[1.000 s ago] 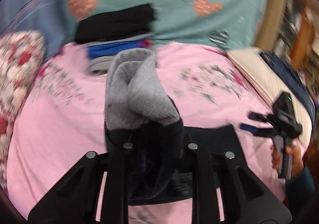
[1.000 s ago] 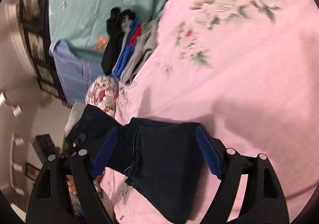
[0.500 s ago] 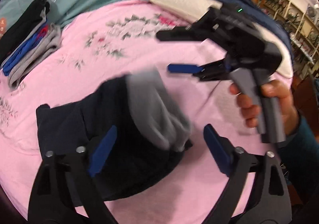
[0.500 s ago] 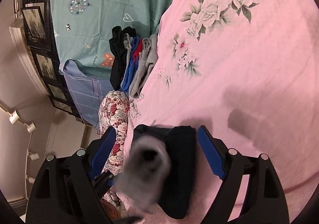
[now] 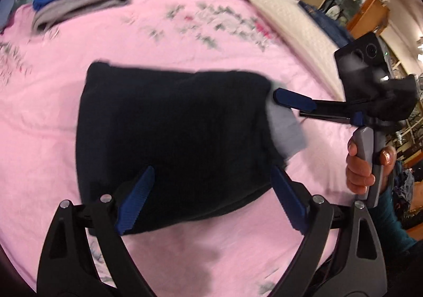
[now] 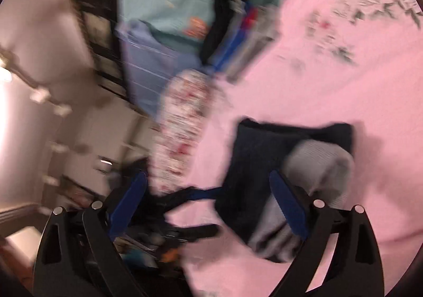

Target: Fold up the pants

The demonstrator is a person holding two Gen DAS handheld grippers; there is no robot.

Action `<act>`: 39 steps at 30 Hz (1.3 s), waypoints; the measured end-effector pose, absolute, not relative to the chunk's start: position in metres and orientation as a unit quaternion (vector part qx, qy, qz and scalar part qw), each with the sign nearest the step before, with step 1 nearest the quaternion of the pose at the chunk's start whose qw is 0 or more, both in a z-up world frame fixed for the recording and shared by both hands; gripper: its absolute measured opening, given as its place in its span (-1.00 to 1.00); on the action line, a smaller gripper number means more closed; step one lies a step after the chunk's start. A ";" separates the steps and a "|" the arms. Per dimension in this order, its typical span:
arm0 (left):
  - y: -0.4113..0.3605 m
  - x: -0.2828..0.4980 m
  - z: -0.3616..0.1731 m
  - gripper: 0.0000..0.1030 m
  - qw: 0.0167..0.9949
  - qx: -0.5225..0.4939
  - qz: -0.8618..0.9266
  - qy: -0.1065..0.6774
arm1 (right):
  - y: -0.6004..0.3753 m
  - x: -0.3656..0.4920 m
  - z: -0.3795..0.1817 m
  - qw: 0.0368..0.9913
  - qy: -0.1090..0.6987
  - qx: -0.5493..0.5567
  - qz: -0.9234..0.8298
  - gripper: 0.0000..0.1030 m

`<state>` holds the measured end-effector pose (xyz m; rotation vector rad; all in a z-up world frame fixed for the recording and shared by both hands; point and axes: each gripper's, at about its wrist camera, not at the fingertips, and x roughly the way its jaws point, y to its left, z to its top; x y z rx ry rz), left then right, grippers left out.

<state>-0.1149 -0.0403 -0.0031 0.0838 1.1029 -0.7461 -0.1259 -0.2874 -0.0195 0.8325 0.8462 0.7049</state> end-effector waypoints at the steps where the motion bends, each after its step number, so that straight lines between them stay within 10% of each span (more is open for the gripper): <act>1: -0.038 -0.115 -0.008 0.76 0.784 0.043 -0.341 0.518 | -0.283 -0.123 -0.030 0.777 0.422 0.361 0.297 0.78; 4: -0.028 -0.121 -0.008 0.76 0.784 0.059 -0.340 0.516 | -0.283 -0.127 -0.040 0.785 0.450 0.324 0.277 0.51; 8: -0.012 -0.116 0.012 0.76 0.799 0.048 -0.343 0.491 | -0.287 -0.132 -0.014 0.791 0.452 0.322 0.259 0.77; 24: 0.007 -0.101 -0.002 0.77 0.792 0.045 -0.345 0.501 | -0.212 -0.088 -0.003 0.805 0.468 0.235 0.280 0.75; 39: 0.061 -0.057 0.004 0.83 0.797 -0.087 -0.302 0.516 | -0.326 -0.182 -0.056 0.740 0.489 0.427 0.176 0.80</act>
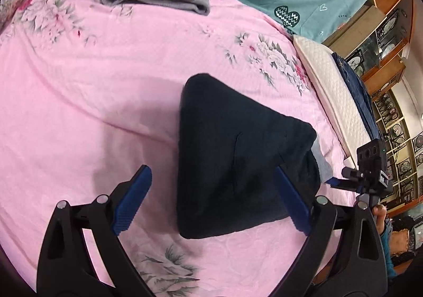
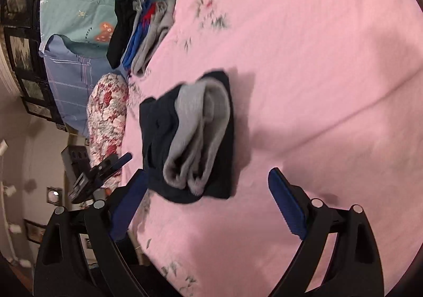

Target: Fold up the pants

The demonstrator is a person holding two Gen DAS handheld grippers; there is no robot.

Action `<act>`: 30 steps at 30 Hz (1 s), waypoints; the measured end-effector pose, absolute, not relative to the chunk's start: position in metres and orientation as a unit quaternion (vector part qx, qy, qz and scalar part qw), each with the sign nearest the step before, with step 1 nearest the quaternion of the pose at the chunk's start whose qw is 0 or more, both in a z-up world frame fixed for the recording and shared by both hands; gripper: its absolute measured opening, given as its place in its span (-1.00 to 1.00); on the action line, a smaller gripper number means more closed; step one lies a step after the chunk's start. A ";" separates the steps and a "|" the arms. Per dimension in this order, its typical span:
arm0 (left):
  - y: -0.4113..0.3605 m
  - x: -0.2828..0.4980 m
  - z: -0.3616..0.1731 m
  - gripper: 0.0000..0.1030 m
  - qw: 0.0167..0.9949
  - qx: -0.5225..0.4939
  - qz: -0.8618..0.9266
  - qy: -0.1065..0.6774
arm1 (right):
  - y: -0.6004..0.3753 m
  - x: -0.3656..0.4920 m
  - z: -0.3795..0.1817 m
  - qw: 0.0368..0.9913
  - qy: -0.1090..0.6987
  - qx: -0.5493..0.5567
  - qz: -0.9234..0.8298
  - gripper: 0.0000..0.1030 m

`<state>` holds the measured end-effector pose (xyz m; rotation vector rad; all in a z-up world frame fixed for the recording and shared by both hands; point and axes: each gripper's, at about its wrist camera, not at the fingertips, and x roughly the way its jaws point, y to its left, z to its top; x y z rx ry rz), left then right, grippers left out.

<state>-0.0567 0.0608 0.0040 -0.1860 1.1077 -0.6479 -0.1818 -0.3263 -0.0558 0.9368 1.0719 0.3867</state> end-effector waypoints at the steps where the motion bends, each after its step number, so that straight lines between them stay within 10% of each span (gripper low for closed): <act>1: 0.061 -0.059 0.002 0.83 0.796 -0.085 -0.302 0.517 | -0.321 -0.179 -0.058 0.735 0.495 0.426 0.183 0.80; 30: 0.044 -0.037 -0.039 0.83 0.752 -0.067 -0.318 0.574 | -0.280 -0.139 -0.062 0.701 0.538 0.414 0.219 0.83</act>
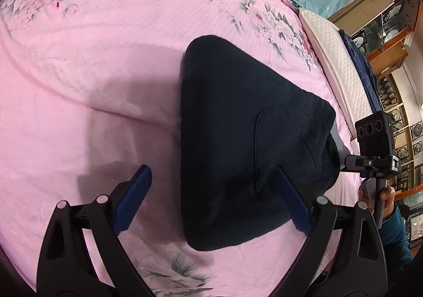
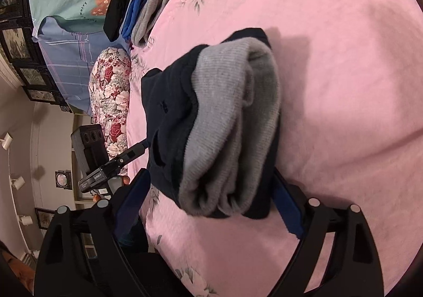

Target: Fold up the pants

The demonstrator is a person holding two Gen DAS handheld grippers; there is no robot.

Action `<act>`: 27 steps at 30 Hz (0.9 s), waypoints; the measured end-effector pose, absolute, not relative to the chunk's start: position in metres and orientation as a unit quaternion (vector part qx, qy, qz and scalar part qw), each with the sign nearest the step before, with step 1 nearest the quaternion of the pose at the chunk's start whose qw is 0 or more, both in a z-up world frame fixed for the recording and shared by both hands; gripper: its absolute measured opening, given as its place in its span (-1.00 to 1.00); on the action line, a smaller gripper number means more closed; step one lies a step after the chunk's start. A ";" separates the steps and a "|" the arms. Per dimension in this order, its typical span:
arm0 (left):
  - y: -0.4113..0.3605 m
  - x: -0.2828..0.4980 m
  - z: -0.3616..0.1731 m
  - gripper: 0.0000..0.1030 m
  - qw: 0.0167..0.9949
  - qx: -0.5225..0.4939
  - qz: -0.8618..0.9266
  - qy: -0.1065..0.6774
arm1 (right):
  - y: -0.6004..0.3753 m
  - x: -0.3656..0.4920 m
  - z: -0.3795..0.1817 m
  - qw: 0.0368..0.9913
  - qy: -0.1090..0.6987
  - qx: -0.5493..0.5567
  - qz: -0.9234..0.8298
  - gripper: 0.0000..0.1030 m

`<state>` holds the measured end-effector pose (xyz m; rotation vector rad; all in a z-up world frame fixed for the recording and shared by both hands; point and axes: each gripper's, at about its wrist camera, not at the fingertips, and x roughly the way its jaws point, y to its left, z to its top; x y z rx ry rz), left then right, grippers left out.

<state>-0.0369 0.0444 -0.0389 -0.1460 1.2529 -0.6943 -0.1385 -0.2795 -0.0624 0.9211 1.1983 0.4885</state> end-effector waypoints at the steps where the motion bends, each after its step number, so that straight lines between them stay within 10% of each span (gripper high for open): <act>1: 0.044 -0.036 -0.041 0.83 0.748 -0.072 -0.320 0.577 | -0.276 -0.137 -0.061 0.704 0.539 0.408 0.219 0.92; 16: 0.020 -0.033 -0.044 0.96 0.753 -0.041 -0.330 0.567 | -0.248 -0.131 -0.056 0.734 0.526 0.347 0.253 0.93; 22: 0.020 -0.032 -0.044 0.96 0.753 -0.044 -0.335 0.565 | -0.272 -0.135 -0.069 0.721 0.529 0.379 0.241 -0.07; 27: 0.013 -0.034 -0.046 0.96 0.748 -0.049 -0.355 0.558 | -0.276 -0.141 -0.070 0.734 0.514 0.371 0.244 -0.16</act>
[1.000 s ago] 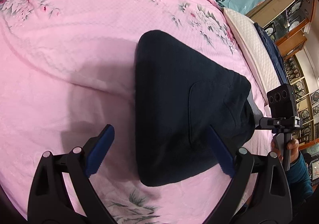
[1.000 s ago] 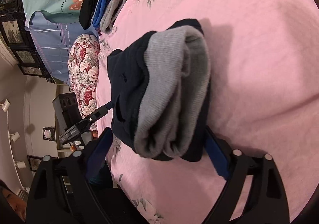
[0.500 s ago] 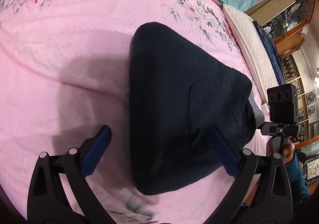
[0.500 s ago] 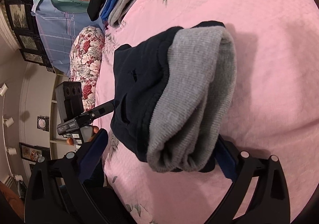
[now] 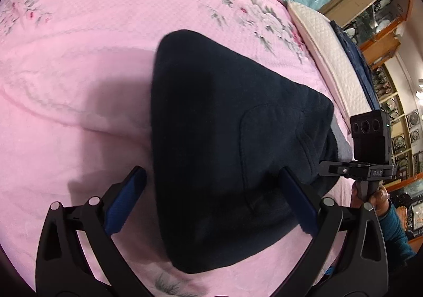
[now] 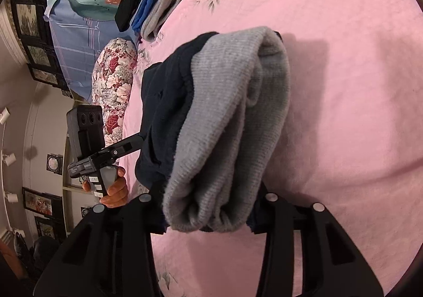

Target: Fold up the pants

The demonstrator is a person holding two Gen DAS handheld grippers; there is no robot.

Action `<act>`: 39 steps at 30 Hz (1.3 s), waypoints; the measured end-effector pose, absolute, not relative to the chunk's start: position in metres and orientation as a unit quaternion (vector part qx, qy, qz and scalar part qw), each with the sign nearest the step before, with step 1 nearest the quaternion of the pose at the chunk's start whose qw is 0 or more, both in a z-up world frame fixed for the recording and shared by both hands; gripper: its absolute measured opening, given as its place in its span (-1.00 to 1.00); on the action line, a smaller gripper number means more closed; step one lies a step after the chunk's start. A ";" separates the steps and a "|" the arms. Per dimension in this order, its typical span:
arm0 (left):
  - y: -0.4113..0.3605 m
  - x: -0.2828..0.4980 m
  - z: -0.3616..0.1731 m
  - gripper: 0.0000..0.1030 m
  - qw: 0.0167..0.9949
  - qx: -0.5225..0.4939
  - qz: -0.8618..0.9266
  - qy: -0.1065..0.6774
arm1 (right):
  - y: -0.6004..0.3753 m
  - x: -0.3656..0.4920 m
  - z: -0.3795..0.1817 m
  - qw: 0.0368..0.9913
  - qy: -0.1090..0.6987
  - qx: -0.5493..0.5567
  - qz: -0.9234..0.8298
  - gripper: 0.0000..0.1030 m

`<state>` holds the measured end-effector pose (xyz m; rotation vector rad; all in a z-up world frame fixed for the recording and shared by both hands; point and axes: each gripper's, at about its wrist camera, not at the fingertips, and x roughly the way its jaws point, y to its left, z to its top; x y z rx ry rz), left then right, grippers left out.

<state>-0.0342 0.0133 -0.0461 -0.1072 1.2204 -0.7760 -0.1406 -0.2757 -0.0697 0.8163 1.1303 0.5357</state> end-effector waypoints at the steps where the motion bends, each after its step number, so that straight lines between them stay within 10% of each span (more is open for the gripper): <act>1: 0.011 -0.036 -0.046 0.96 0.749 -0.050 -0.359 0.555 | -0.277 -0.141 -0.070 0.734 0.512 0.372 0.245 -0.18; 7: 0.006 -0.033 -0.049 0.94 0.722 -0.111 -0.387 0.563 | -0.281 -0.140 -0.070 0.732 0.511 0.374 0.253 -0.20; 13: 0.021 -0.026 -0.050 0.09 0.705 -0.164 -0.389 0.569 | -0.283 -0.140 -0.072 0.727 0.508 0.383 0.259 -0.22; 19: 0.019 -0.030 -0.055 0.22 0.708 -0.138 -0.384 0.577 | -0.279 -0.140 -0.068 0.731 0.516 0.371 0.251 -0.12; 24: -0.001 -0.034 -0.052 0.71 0.715 -0.114 -0.393 0.567 | -0.275 -0.137 -0.068 0.737 0.517 0.360 0.247 -0.08; 32: 0.014 -0.026 -0.055 0.01 0.708 -0.138 -0.400 0.566 | -0.276 -0.139 -0.069 0.741 0.505 0.360 0.257 -0.15; 39: 0.028 -0.020 -0.068 0.24 0.675 -0.192 -0.417 0.578 | -0.278 -0.137 -0.069 0.728 0.510 0.376 0.261 -0.09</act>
